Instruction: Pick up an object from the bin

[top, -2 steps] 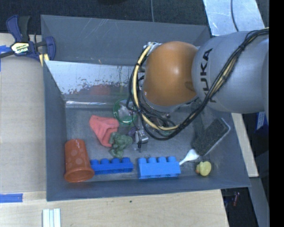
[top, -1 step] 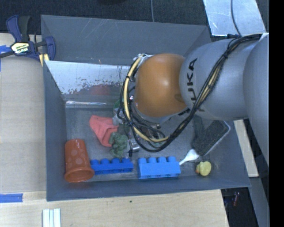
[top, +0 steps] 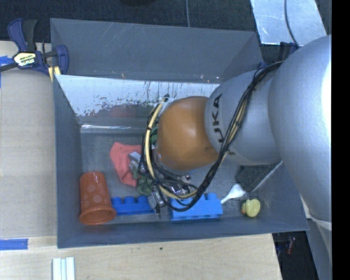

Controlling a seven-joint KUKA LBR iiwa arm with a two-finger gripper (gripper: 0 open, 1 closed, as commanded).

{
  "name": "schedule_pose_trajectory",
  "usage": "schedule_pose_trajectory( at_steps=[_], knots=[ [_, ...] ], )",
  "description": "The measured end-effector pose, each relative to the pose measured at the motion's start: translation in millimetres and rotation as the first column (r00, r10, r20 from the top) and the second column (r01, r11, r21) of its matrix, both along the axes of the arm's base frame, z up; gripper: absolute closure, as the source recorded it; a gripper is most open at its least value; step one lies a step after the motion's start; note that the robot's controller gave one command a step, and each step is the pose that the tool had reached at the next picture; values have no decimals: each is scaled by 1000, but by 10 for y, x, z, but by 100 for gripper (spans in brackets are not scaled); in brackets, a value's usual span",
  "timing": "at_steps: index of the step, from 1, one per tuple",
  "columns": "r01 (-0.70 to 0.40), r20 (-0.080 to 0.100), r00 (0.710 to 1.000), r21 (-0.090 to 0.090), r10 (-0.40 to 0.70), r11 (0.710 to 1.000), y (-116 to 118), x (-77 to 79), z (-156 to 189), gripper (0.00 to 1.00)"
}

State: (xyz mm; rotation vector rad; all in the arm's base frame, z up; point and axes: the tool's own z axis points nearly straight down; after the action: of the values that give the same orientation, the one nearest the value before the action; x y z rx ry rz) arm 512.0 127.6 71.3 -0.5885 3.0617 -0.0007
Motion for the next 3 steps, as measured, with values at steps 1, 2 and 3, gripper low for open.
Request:
schedule_pose_trajectory(
  at_steps=[1, 2, 3],
  knots=[
    [53, 11, 999, 5, -53, 999, 112, -30, 55, 100],
    [54, 11, 998, 5, -54, 999, 112, -30, 56, 100],
    [53, -4, 999, -1, -53, 999, 94, -76, 323, 100]
  ],
)
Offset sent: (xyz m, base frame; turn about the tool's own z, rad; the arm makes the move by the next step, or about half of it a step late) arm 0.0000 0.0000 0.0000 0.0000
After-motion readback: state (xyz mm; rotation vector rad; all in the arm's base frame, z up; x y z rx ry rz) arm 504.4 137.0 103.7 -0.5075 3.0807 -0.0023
